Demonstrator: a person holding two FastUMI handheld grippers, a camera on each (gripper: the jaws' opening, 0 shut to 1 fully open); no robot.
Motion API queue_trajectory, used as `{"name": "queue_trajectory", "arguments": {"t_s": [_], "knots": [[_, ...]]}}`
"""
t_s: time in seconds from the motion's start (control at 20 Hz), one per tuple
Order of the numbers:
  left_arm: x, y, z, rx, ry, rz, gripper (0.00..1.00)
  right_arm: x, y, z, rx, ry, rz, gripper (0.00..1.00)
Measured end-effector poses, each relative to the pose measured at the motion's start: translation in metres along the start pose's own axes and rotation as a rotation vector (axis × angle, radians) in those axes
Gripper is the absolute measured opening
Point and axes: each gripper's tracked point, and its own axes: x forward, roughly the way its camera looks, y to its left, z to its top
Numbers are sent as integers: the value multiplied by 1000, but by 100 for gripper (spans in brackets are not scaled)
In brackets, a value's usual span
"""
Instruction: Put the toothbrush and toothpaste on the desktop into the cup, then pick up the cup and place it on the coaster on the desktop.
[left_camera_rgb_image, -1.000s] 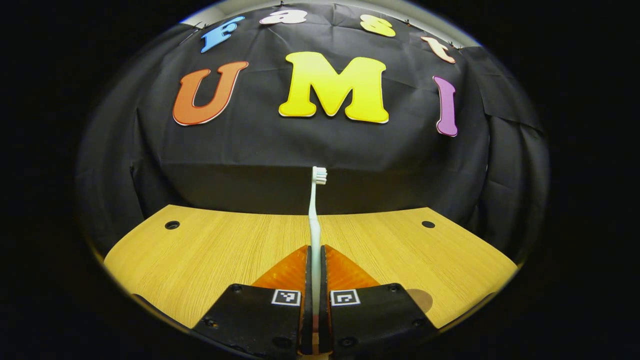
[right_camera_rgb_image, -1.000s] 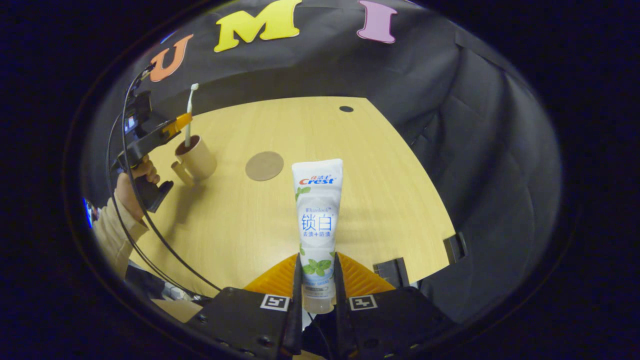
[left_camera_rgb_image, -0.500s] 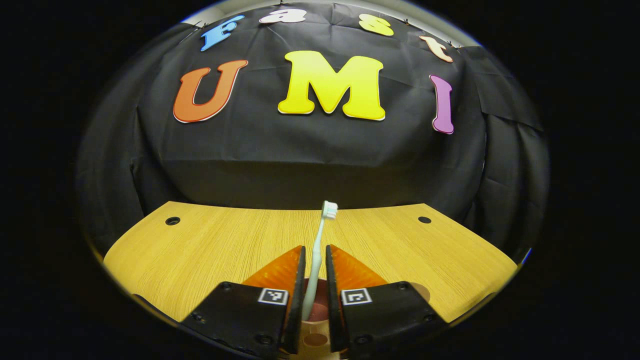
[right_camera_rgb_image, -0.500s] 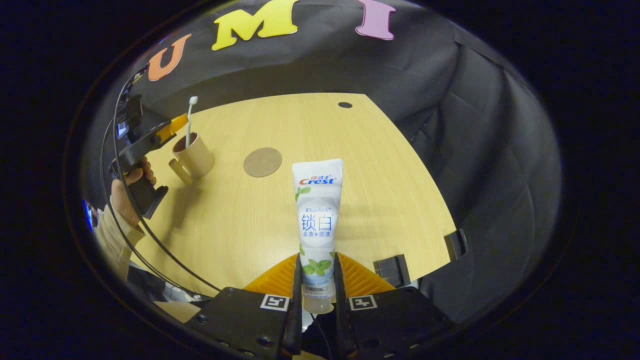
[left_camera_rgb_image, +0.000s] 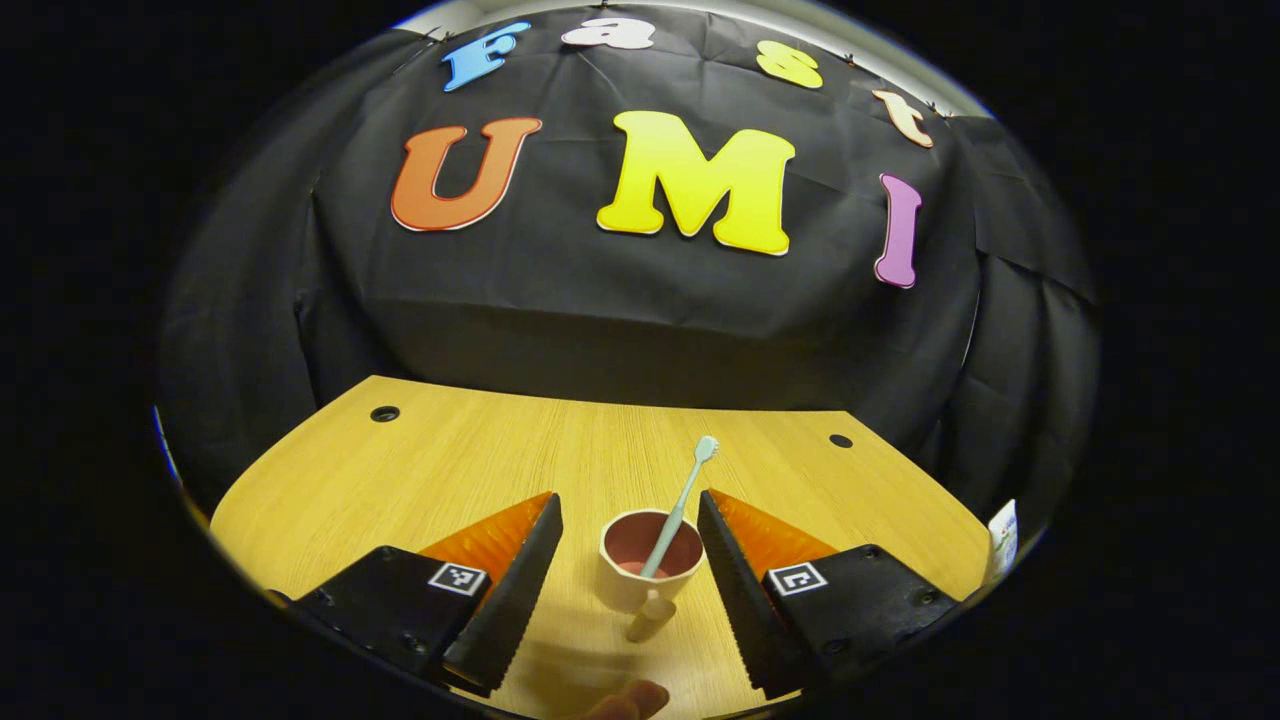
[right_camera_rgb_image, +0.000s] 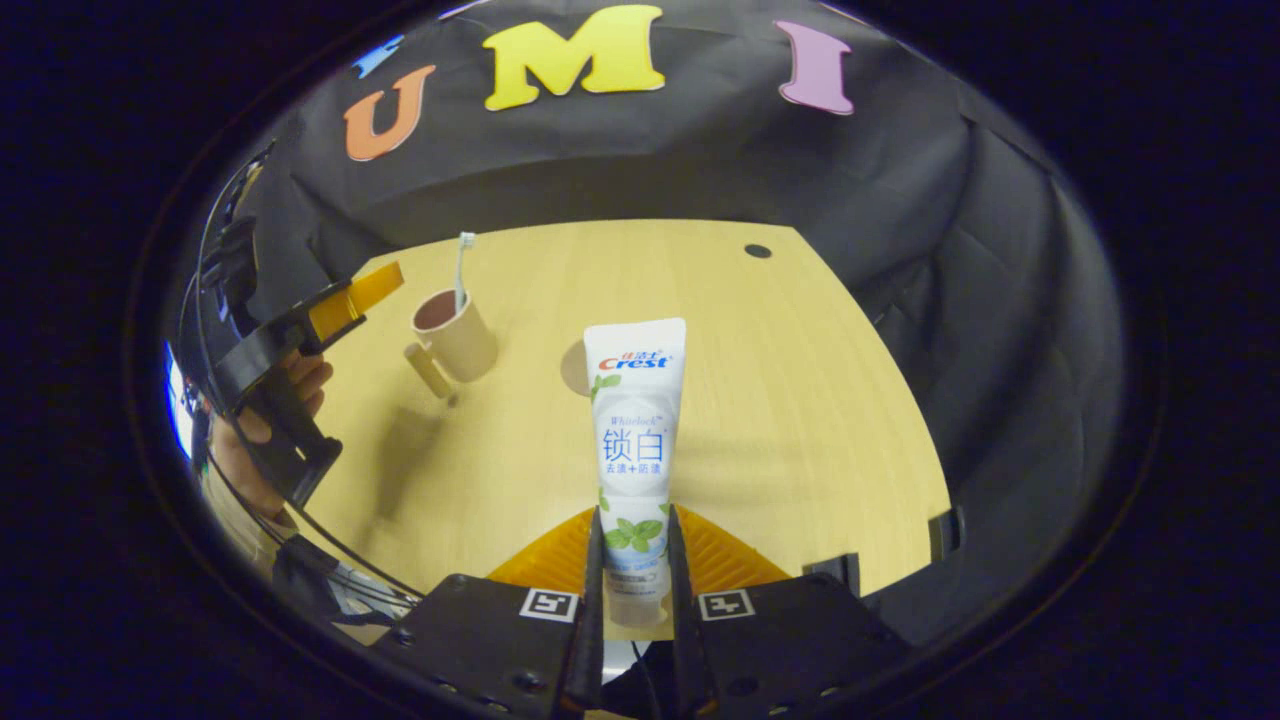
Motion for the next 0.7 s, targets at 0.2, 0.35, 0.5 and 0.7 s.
{"name": "queue_trajectory", "arguments": {"t_s": [0.2,0.35,0.5,0.7], "knots": [[-44,31,17,9,-28,57,91,-17,5,21,4,-74,131,29],[-77,53,26,-15,-26,110,92,-24,4,29,9,-136,204,29],[-106,76,38,6,-52,179,92,-33,1,35,2,-215,285,29],[-143,102,31,7,-25,251,92,-37,-8,42,-63,-344,343,29]]}}
